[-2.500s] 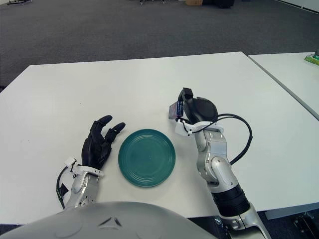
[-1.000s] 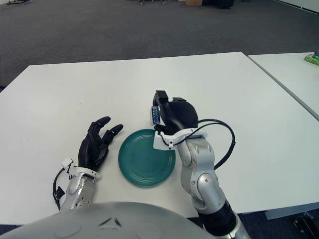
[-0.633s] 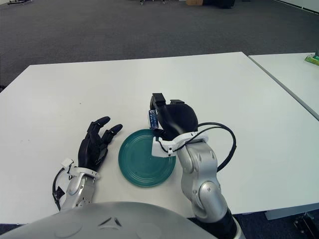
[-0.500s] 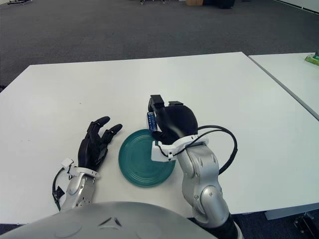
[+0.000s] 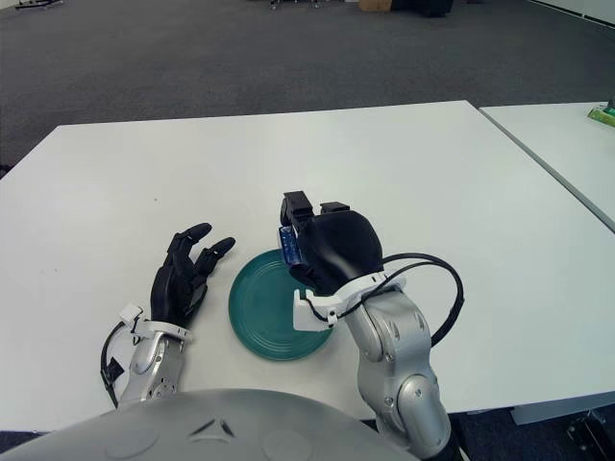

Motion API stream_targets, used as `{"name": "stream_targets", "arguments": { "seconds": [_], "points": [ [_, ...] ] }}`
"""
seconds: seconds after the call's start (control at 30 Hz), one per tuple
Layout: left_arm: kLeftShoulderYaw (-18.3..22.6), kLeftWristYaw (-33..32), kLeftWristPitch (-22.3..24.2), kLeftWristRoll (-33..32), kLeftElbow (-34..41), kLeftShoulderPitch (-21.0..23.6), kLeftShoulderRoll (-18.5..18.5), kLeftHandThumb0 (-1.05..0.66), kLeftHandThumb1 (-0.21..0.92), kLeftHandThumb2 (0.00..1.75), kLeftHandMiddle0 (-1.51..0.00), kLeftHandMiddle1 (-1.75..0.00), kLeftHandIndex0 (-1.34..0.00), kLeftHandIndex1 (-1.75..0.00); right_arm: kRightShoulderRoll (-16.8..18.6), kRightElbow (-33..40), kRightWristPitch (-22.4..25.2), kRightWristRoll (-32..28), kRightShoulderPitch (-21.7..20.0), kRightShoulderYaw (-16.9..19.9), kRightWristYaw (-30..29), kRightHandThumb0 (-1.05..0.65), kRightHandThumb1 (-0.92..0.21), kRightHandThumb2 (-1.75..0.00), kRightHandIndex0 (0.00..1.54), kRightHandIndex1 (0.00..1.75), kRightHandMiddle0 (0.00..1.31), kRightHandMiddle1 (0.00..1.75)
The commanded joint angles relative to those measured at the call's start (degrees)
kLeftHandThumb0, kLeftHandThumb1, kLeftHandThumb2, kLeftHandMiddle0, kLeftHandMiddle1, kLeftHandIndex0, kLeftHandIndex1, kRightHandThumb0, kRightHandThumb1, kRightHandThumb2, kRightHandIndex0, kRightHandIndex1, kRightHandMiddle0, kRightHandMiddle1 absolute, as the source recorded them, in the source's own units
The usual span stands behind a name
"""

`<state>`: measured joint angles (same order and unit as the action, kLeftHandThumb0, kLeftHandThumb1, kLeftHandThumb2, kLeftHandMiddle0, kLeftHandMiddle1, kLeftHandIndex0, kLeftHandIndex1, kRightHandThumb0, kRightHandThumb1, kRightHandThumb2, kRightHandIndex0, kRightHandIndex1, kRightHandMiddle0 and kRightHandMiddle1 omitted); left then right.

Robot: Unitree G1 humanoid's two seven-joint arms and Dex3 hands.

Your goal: Put the gum into the plate.

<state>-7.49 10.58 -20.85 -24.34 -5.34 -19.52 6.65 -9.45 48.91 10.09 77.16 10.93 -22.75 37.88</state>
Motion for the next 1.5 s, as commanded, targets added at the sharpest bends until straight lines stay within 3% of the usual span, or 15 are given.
{"name": "stream_targets", "arguments": {
  "seconds": [0.0,0.07,0.27,0.37,0.43,0.53,0.63,0.73,1.03,1.47],
  "points": [
    [0.67,-0.97,1.99,-0.68,-3.71,1.11,4.59,-0.89,0.92,0.85,-0.47,-0.88,-0.19,-1.26,0.44,1.77,-1.27,-0.90,1.19,0.77,0.73,-0.39,-0.69,-0.84,0.53,1.70,0.34,1.75],
    [0.69,-1.00,1.95,-0.78,-3.83,1.23,4.62,-0.89,0.92,0.85,-0.47,-0.88,-0.19,-1.26,0.37,2.11,-1.73,-1.04,1.90,1.01,1.04,-0.39,-0.70,-0.82,0.52,1.64,0.33,1.75],
    [0.63,-0.85,1.35,-0.77,-4.29,1.51,4.71,-0.91,0.92,0.86,-0.46,-0.87,-0.18,-1.26,-1.11,2.36,-3.56,-2.74,3.90,2.82,2.25,-0.36,-0.88,-0.57,0.46,1.32,0.21,1.75],
    [0.54,-0.14,1.08,-1.19,-4.58,1.74,4.63,-0.93,0.92,0.86,-0.45,-0.87,-0.17,-1.26,-2.72,0.54,-5.00,-3.22,4.23,4.07,1.36,-0.68,-0.91,-0.68,0.36,0.88,0.06,1.21],
    [0.49,0.32,1.01,-1.60,-4.74,1.83,4.57,-0.93,0.92,0.87,-0.45,-0.87,-0.17,-1.26,-3.55,-0.79,-5.93,-2.65,3.90,4.46,0.90,-0.75,-0.91,-0.71,0.34,0.74,0.03,1.08],
    [0.46,0.71,0.96,-2.12,-5.01,2.06,4.56,-0.94,0.92,0.88,-0.46,-0.88,-0.17,-1.26,-4.53,-1.10,-7.31,-1.39,3.28,4.70,1.57,-0.92,-0.92,-0.78,0.28,0.36,0.01,0.75],
    [0.48,0.76,0.84,-2.36,-5.21,2.20,4.55,-0.95,0.92,0.89,-0.46,-0.88,-0.17,-1.26,-5.09,-1.23,-8.26,-1.24,3.15,4.84,1.39,-1.00,-0.92,-0.80,0.20,0.18,0.00,0.53],
    [0.41,0.60,0.75,-2.30,-5.28,2.33,4.52,-0.95,0.92,0.91,-0.47,-0.88,-0.18,-1.25,-5.32,-1.67,-9.01,-1.75,3.27,5.05,0.43,-1.03,-0.92,-0.80,0.09,0.07,0.00,0.32],
    [0.17,-0.48,0.83,-1.51,-4.90,2.29,4.42,-0.97,0.92,0.96,-0.45,-0.87,-0.16,-1.22,-5.15,-2.45,-10.33,-3.82,3.89,6.00,-1.20,-1.05,-0.92,-0.84,0.00,0.00,0.00,0.04],
    [0.18,-1.12,1.02,-0.73,-5.29,2.96,4.45,-0.97,0.92,0.99,-0.46,-0.87,-0.15,-1.20,-4.79,-4.38,-10.38,-6.24,4.20,6.60,-2.81,-1.05,-0.92,-0.85,0.00,0.00,0.00,0.00]
  ]
}}
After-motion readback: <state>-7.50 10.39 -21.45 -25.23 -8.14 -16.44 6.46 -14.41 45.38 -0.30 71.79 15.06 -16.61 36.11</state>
